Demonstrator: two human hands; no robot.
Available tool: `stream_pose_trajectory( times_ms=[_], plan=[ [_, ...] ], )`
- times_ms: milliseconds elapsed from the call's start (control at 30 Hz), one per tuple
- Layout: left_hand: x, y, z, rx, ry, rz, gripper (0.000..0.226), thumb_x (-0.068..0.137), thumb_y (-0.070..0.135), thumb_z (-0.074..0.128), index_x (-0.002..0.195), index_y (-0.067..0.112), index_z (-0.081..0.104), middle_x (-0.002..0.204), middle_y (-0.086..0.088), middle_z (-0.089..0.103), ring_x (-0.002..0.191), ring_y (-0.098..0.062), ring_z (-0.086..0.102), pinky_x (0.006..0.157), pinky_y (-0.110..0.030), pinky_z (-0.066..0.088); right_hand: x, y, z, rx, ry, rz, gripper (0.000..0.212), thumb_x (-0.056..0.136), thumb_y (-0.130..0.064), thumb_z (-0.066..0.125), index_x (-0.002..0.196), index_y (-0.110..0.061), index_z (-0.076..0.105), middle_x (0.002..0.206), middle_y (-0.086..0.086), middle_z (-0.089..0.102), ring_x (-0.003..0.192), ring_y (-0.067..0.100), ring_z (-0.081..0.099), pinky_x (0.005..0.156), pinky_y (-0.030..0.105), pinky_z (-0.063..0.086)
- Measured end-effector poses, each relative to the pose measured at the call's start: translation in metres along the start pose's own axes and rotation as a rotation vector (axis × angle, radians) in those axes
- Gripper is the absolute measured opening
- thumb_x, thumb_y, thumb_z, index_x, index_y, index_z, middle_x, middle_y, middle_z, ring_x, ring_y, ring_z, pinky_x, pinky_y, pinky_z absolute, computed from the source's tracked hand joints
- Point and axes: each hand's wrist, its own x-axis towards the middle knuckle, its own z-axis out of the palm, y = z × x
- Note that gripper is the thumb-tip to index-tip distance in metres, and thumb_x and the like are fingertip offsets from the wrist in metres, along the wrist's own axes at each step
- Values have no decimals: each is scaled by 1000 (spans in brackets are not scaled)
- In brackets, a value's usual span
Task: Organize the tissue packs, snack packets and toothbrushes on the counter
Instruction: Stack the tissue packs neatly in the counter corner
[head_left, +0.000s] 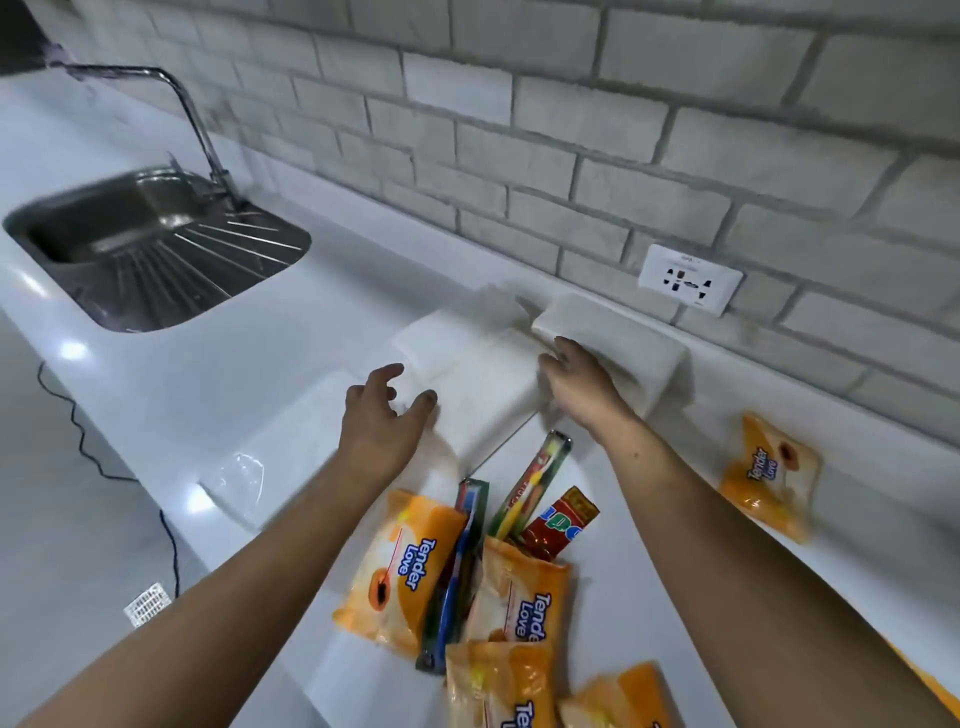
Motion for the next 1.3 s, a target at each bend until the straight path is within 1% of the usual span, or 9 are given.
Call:
stream_pose_trajectory(
  times_ms=[133,333,467,567,667,767,967,1133,1300],
  plan=[
    [-13,-10,7,-14,1,-58,62,94,45,70,149,29,46,138,-7,47,103,-17,56,92,-32,44,6,0,6,-23,-17,-8,50,95,-34,47,143,-19,53,139,7,59,120,27,57,104,42,48],
    [-23,-16,14,-5,-92,-131,80,92,57,64,158,25,32,151,-5,53,120,-27,66,106,-45,51,13,7,12,16,-20,73,48,97,-33,47,143,-20,49,120,7,62,104,26,60,100,46,51],
    [-25,-12,19,-77,-95,-148,101,74,71,63,159,23,33,147,-7,57,117,-29,68,105,-51,53,11,9,13,37,-5,104,40,97,-31,47,134,-16,54,109,9,62,95,26,60,93,45,52],
    [-26,-7,22,-144,-75,-156,110,64,73,63,158,23,35,144,-8,57,115,-30,68,104,-51,54,4,12,8,55,14,112,37,99,-26,48,134,-15,53,116,9,63,88,17,57,82,39,51],
    [-28,2,24,-194,-65,-141,100,70,63,68,156,23,38,143,-7,57,117,-29,67,103,-50,55,-2,17,0,82,30,91,45,99,-25,49,143,-20,46,121,0,57,95,16,55,80,34,44],
    [-31,13,23,-206,-55,-90,82,84,50,72,154,24,39,137,-4,59,116,-28,66,100,-51,57,-8,18,-12,112,80,90,40,95,-23,50,135,-18,50,116,0,60,104,23,58,82,35,46],
    [-28,40,17,-172,-20,54,68,94,34,73,153,27,40,140,-1,59,110,-24,67,98,-42,56,-26,11,-38,243,227,84,21,96,-13,53,117,-17,55,107,0,61,92,12,58,50,14,47],
    [-32,69,22,-172,-38,164,65,95,21,73,151,27,42,143,1,59,105,-24,71,94,-43,58,-45,12,-65,261,378,46,17,92,-18,62,107,-22,59,106,-1,67,97,17,64,86,35,56],
    [-47,94,40,-167,-85,271,66,96,20,73,153,26,42,145,2,58,109,-23,70,100,-47,57,-70,24,-101,266,461,1,25,91,-14,64,111,-28,63,103,-9,69,97,15,66,93,40,57]
  ],
)
